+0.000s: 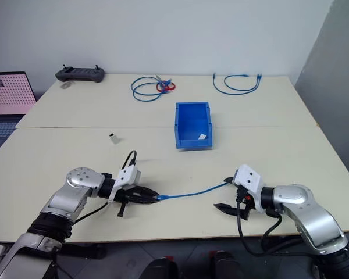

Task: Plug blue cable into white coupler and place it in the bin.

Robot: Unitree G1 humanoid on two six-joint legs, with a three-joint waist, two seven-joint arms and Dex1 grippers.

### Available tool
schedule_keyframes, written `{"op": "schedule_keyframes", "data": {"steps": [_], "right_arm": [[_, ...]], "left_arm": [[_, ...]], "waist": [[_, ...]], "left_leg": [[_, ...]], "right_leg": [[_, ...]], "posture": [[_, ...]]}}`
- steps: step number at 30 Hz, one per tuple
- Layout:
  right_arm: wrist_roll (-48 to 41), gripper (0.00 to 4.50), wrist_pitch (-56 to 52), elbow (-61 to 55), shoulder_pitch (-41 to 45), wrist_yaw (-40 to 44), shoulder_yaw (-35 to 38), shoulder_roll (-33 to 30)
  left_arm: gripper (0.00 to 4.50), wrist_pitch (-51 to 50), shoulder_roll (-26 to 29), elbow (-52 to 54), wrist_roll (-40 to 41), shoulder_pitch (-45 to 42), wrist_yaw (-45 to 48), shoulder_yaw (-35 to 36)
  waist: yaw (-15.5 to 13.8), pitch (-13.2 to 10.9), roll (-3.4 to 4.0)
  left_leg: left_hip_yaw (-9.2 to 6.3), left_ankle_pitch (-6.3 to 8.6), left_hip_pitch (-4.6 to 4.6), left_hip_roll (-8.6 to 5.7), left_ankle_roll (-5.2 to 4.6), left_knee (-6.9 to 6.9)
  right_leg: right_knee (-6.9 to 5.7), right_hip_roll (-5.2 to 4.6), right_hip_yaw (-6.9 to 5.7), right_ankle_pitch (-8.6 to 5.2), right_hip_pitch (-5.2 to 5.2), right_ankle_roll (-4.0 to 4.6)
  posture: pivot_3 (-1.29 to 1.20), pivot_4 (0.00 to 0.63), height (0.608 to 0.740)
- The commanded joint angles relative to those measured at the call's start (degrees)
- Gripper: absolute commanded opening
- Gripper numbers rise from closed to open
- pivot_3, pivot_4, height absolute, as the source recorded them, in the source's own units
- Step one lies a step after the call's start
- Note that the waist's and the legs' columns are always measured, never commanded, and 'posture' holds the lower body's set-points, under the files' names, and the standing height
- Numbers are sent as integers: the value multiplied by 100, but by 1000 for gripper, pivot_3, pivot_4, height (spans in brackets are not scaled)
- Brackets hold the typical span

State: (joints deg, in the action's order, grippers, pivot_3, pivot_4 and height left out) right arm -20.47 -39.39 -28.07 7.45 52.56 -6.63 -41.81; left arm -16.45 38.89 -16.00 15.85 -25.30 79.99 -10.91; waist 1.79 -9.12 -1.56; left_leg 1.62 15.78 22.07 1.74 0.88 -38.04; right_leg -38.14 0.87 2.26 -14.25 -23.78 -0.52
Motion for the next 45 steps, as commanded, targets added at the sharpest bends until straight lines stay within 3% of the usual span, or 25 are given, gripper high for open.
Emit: {"op": "schedule_keyframes", "data": {"steps": [1, 3, 6, 11, 18, 26, 30, 45], "right_arm": [[-1881, 4500, -1585, -650, -7, -250, 1018, 312], [-2598, 4500, -2169, -580, 173, -725, 1363, 783], [-2974, 4500, -2557, -277, 569, -1487, 1567, 1457], [-3956, 4500, -3105, 166, 1254, -2437, 1980, 2298], [-5220, 4500, -3302, 439, 1528, -3162, 2160, 2645], [-5719, 4500, -3102, 426, 1356, -3589, 1833, 2656], [-5813, 3848, -3022, 469, 1302, -3623, 1723, 2593], [-6464, 290, -2694, 519, 1181, -3895, 1520, 2398]], "left_arm": [[236, -2862, -24, 1394, 1774, -545, -664, 946], [236, -3826, -185, 1885, 2523, -677, -1115, 1333], [236, -4726, -507, 2376, 3265, -685, -1730, 1682], [236, -5239, -785, 2900, 3801, -427, -2354, 1840], [236, -5323, -804, 3224, 4156, -141, -2769, 1926], [236, -5355, -789, 3228, 4571, -158, -3022, 1985], [236, -5356, -732, 3226, 4714, -160, -3048, 1946], [236, -5280, -770, 3168, 4885, -190, -3200, 1846]], "waist": [[-11, -11, -20], [-15, -15, -32], [7, -13, -22], [35, -16, -19], [8, -16, -20], [12, -16, -20], [13, -16, -20], [11, -16, -20]], "left_leg": [[-3, 0, 6, 0, 0, -2], [-21, -1, 55, 6, 1, -16], [-31, -1, 64, 2, 1, -25], [-14, -1, 43, 1, 3, -15], [-12, -2, 40, -7, 3, -15], [-10, -2, 40, -9, 3, -15], [-10, -2, 39, -7, 3, -15], [-9, -2, 40, -8, 3, -14]], "right_leg": [[1, 0, -2, 0, -3, 0], [-4, -3, -18, 1, -33, 0], [-1, -14, -22, 1, -34, 0], [-13, -13, 0, 1, -35, 1], [-38, -10, 2, -3, -42, 9], [-38, -7, 3, -4, -42, 8], [-39, -5, 2, -4, -42, 8], [-37, -5, 3, -4, -43, 8]], "posture": [[0, 150, 740], [0, 150, 740], [0, 150, 740], [0, 150, 740], [0, 150, 740], [0, 150, 740], [0, 150, 740], [0, 150, 740]]}}
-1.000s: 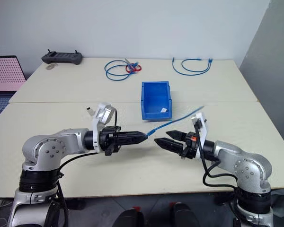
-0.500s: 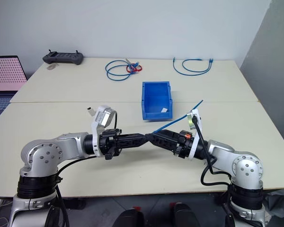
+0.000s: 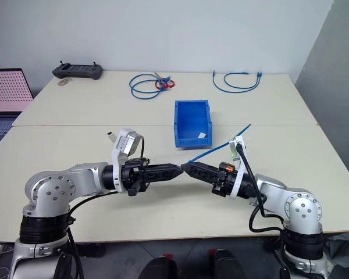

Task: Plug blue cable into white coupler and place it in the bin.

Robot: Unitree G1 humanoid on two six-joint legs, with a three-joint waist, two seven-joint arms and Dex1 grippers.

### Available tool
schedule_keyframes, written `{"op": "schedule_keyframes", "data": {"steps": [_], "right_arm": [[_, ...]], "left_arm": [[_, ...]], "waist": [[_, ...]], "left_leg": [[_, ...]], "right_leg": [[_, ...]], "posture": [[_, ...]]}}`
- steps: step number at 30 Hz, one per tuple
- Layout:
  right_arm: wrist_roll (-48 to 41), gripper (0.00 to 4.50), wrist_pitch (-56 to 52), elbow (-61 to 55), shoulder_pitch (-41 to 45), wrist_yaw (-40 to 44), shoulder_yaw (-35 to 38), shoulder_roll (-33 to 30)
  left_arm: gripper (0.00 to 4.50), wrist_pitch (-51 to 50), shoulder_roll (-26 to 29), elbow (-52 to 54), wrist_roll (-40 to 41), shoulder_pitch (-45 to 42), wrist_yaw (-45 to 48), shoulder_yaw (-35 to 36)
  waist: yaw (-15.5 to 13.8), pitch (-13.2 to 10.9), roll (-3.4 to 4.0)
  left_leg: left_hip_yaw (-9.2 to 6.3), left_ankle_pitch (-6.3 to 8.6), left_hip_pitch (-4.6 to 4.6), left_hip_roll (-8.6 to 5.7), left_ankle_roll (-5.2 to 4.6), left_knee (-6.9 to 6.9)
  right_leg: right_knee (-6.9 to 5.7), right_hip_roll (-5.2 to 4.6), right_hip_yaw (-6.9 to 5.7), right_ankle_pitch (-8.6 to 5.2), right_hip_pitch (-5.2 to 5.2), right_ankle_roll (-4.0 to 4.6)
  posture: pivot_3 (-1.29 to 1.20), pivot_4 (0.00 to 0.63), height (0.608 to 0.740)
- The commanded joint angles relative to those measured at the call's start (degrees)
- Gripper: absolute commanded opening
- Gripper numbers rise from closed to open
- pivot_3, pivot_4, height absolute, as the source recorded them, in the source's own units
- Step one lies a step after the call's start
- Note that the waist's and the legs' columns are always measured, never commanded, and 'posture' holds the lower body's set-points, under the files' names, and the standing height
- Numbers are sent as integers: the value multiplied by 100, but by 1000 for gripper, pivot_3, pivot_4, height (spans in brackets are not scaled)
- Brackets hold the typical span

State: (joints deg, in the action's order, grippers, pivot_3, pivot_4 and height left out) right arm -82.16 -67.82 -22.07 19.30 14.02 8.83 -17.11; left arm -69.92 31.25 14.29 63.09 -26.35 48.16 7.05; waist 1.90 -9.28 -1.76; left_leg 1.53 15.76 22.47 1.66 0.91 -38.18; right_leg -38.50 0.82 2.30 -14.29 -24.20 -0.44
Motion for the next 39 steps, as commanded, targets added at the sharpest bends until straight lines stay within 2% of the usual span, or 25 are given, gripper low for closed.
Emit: {"op": "schedule_keyframes", "data": {"steps": [1, 6, 8, 14, 17, 19, 22, 26, 29, 33, 39], "right_arm": [[-343, 193, 167, -76, -10, -58, -40, -89], [-429, 170, 259, -109, -26, -136, -152, -190], [-428, 168, 304, -103, -16, -192, -192, -229], [-284, 168, 448, 67, 56, -231, -214, -354], [-89, 168, 493, 279, 96, -141, -181, -495], [102, 168, 515, 443, 125, 1, -167, -652], [315, 168, 613, 634, 210, 137, -136, -777], [608, 168, 675, 917, 420, 284, -141, -845], [732, 168, 670, 1017, 525, 409, -146, -892], [944, 168, 670, 1215, 783, 544, -151, -939], [1140, 168, 610, 1218, 803, 658, -134, -991]], "left_arm": [[236, 81, -8, 140, 153, -77, -17, 40], [236, 191, 62, 252, 63, 52, 61, -48], [941, 292, 168, 348, -74, 142, 175, -159], [2020, 1364, 953, 847, -1303, 771, 839, -974], [2620, 2086, 1143, 999, -2076, 1272, 744, -1263], [3001, 2599, 1006, 876, -2917, 1377, -44, -1338], [3650, 2844, 500, 624, -3844, 1308, -1501, -1219], [4430, 3026, -397, 162, -5161, 1209, -3691, -933], [4430, 2922, -905, -188, -5635, 1121, -4711, -596], [4430, 3258, -1768, -1530, -5907, 458, -6072, 80], [4430, 4383, -2306, -3559, -5786, -607, -6779, 760]], "waist": [[0, 0, 0], [0, 0, 0], [2, 0, 0], [-2, -1, 1], [8, -3, 5], [-9, -4, 6], [-40, -4, 6], [-40, -4, 3], [-27, -5, 2], [-44, -5, 0], [-57, -1, -5]], "left_leg": [[0, 0, 0, 0, 0, 0], [0, 0, 0, 0, 0, 1], [1, 0, 0, 0, 0, 1], [5, 0, -1, 1, 0, 8], [12, 0, -4, 1, 0, 14], [12, 0, -1, 4, 0, 18], [4, 0, 15, 7, -1, 15], [5, 1, 23, 2, -2, 11], [6, 2, 30, 2, -3, 12], [2, 1, 34, 1, -3, 9], [4, 1, 33, -6, -3, 3]], "right_leg": [[0, 0, 0, 0, 0, 0], [1, 0, 0, 0, 0, 0], [1, 0, 1, 0, 0, 0], [3, 0, 5, -1, -4, 2], [14, -1, 10, -1, -3, 2], [31, -3, 10, 1, 0, -1], [44, -9, 2, 5, -3, -8], [57, -22, 5, 16, 2, -24], [62, -28, 5, 17, -3, -23], [56, -32, -1, 22, -6, -22], [56, -34, -4, 28, 1, -30]], "posture": [[0, 150, 740], [0, 150, 740], [0, 150, 740], [0, 150, 740], [0, 150, 740], [0, 150, 740], [0, 150, 740], [0, 150, 740], [0, 150, 740], [0, 150, 740], [0, 150, 740]]}}
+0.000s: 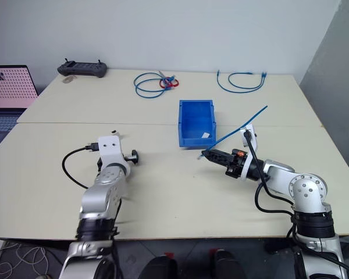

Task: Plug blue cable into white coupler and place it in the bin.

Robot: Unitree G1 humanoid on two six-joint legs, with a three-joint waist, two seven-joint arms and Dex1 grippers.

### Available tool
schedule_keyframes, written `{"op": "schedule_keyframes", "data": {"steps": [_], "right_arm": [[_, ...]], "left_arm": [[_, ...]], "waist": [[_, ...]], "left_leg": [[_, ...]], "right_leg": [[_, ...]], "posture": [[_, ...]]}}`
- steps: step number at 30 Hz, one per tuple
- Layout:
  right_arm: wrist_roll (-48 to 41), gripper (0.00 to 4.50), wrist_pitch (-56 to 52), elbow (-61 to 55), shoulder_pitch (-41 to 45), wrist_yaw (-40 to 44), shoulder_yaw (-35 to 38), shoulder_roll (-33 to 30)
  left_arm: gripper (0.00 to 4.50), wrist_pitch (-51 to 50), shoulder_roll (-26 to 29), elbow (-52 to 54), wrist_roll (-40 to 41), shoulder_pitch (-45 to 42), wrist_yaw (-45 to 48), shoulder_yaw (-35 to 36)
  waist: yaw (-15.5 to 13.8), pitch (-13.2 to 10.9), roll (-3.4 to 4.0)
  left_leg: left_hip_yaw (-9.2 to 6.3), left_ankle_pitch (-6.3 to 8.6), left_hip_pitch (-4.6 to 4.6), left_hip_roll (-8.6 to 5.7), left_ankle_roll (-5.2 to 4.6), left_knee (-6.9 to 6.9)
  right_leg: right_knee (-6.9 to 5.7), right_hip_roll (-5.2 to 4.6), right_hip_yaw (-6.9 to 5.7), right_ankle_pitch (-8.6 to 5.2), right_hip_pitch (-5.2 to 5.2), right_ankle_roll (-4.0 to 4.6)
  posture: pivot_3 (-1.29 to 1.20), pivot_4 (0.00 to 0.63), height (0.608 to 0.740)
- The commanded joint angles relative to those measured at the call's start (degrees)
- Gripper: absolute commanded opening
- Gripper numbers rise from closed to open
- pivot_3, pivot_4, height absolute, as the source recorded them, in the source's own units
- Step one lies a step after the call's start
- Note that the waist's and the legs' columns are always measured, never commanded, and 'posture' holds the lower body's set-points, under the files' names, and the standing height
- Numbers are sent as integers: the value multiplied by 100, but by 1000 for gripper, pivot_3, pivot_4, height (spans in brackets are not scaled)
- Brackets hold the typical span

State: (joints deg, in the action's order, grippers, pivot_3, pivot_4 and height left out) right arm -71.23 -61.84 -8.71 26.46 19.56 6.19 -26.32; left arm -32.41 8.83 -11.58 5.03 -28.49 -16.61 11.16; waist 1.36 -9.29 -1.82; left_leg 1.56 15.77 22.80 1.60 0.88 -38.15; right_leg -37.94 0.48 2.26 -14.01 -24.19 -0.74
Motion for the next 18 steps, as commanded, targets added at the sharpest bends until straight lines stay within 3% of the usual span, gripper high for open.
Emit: {"op": "schedule_keyframes", "data": {"steps": [1, 10, 18], "right_arm": [[71, 168, -2, -132, 74, 113, 130, -69], [153, 168, 7, -246, -26, 72, 175, -60], [134, 168, -11, -410, -176, -40, 284, 21]], "left_arm": [[4430, 881, -51, -1350, 9, -578, -293, 379], [4430, 2389, 342, -4146, 16, -1952, -742, 751], [2778, 3071, 691, -5384, 75, -2568, -331, 749]], "waist": [[-5, 0, 0], [15, 0, -1], [46, 0, -1]], "left_leg": [[1, 0, -1, -1, 0, 0], [2, -1, -2, -2, 1, 0], [6, -1, -1, 1, 2, 4]], "right_leg": [[-1, 0, 1, 1, 0, 1], [-4, 3, -2, 1, 0, -1], [-2, 4, -2, 1, -5, -1]], "posture": [[0, 150, 740], [0, 150, 740], [0, 150, 740]]}}
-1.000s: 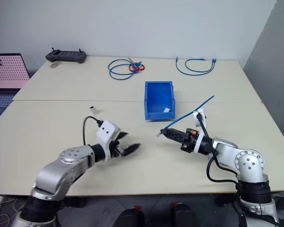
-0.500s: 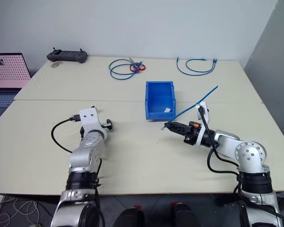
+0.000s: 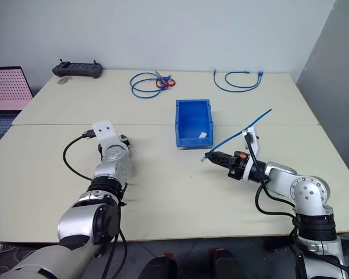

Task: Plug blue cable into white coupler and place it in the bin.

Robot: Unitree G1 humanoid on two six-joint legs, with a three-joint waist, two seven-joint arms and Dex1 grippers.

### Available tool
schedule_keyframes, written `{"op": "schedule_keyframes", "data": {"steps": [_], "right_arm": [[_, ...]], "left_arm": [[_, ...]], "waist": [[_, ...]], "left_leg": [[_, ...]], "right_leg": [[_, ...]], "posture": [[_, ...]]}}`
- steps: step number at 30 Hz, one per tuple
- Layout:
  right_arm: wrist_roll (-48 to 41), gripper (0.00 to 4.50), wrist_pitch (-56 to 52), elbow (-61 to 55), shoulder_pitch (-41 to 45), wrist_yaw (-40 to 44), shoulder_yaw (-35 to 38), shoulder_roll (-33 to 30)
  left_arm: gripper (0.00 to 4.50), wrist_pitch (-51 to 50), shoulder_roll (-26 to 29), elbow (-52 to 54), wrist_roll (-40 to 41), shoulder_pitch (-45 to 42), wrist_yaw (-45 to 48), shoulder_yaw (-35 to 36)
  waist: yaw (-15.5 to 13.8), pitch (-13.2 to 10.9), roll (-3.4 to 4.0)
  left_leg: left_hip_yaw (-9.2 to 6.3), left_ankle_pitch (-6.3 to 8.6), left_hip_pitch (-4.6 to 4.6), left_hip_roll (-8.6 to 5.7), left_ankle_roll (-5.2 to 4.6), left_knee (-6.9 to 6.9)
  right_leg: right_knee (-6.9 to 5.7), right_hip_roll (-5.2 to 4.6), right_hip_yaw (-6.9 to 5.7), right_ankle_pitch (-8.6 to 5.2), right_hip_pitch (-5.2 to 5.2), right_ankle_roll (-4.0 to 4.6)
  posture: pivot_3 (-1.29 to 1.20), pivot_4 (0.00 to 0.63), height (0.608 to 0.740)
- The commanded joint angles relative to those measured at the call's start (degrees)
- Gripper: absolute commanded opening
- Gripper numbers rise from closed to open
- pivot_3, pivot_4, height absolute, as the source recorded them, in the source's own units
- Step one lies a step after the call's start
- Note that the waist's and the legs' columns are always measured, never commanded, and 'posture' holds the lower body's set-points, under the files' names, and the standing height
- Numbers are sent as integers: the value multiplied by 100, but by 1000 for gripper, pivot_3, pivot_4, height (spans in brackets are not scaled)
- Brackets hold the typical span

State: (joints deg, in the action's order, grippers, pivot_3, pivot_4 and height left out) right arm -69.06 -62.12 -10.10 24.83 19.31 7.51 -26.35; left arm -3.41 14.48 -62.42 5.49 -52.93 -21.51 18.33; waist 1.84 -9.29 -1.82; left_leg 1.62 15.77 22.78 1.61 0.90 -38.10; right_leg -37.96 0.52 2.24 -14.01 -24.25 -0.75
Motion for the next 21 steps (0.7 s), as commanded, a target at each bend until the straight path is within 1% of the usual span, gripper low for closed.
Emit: {"op": "schedule_keyframes", "data": {"steps": [1, 3, 4, 5, 7, 8, 9, 10, 12, 14, 16, 18, 19, 21], "right_arm": [[-74, 168, 18, -277, -18, -25, 160, 33], [-50, 168, 29, -265, -17, -38, 172, 46], [-30, 168, 41, -250, -15, -45, 174, 57], [-17, 168, 47, -240, -14, -51, 175, 66], [12, 168, 60, -217, -4, -51, 171, 87], [21, 168, 62, -212, -1, -49, 171, 92], [44, 168, 75, -191, 4, -62, 176, 103], [61, 168, 83, -171, 14, -73, 180, 110], [114, 168, 103, -159, 4, -98, 188, 114], [137, 168, 95, -206, -21, -93, 198, 98], [141, 168, 70, -300, -7, -70, 201, 60], [133, 168, 58, -366, 54, -73, 216, 44], [137, 168, 62, -375, 81, -93, 228, 55], [155, 168, 65, -404, 171, -114, 213, 75]], "left_arm": [[2586, 207, 145, -368, 26, -155, 171, 25], [2190, 274, 171, -464, 17, -203, 197, 11], [1867, 302, 182, -501, 21, -215, 218, 11], [1711, 324, 189, -528, 26, -223, 236, 13], [1239, 379, 227, -547, 0, -214, 259, -12], [1095, 398, 239, -553, -11, -211, 265, -24], [814, 414, 271, -529, -34, -202, 284, -49], [767, 422, 294, -516, -48, -201, 297, -65], [767, 608, 326, -225, -175, -101, 685, -274], [767, 582, 280, 391, -253, 175, 1512, -638], [767, 325, 329, 1794, -164, 897, 2709, -1167], [767, 16, 575, 3270, 88, 1808, 4064, -1710], [767, -187, 687, 3816, 259, 2153, 4583, -1881], [767, -531, 1081, 5044, 681, 2908, 5824, -2336]], "waist": [[-3, 0, 0], [-4, 0, 0], [-3, 0, 0], [-3, 0, 0], [-3, 0, 0], [-1, 0, 0], [-1, 0, 0], [-1, 0, 0], [-2, 0, 0], [-10, 0, 1], [-16, -1, 2], [-15, -1, 2], [-2, -1, 3], [15, -2, 4]], "left_leg": [[0, 0, 0, 0, 0, 0], [0, 0, 0, -1, 1, 0], [2, 0, 0, -2, 1, 0], [3, 0, 0, -2, 1, 0], [2, 0, 0, -2, 1, 0], [2, 0, -1, -1, 1, 0], [2, 0, -1, -1, 1, 0], [2, 0, -1, -1, 1, 0], [1, 0, 1, 0, 1, 0], [1, -1, 3, -2, 2, 0], [2, -1, 4, -4, 3, 3], [7, -2, 3, -4, 7, 4], [10, -4, 4, -5, 11, 4], [17, -7, 2, -2, 20, 6]], "right_leg": [[0, 0, -1, 0, 0, 0], [1, -1, -1, 0, 0, 0], [1, -2, 0, 0, 0, 0], [1, -2, 1, 1, 0, 1], [0, -2, 0, 1, 0, 2], [0, -2, 0, 1, 0, 2], [0, -2, 1, 1, 0, 2], [-1, -2, 0, 1, 0, 2], [-1, -2, 0, 1, -1, 2], [-1, -2, -1, 4, -2, 6], [0, -3, -2, 12, -3, 21], [-2, -13, 2, 13, -4, 22], [-2, -15, 5, 14, -5, 23], [-2, -18, 11, 13, -8, 25]], "posture": [[0, 150, 740], [0, 150, 740], [0, 150, 740], [0, 150, 740], [0, 150, 740], [0, 150, 740], [0, 150, 740], [0, 150, 740], [0, 150, 740], [0, 150, 740], [0, 150, 740], [0, 150, 740], [0, 150, 740], [0, 150, 740]]}}
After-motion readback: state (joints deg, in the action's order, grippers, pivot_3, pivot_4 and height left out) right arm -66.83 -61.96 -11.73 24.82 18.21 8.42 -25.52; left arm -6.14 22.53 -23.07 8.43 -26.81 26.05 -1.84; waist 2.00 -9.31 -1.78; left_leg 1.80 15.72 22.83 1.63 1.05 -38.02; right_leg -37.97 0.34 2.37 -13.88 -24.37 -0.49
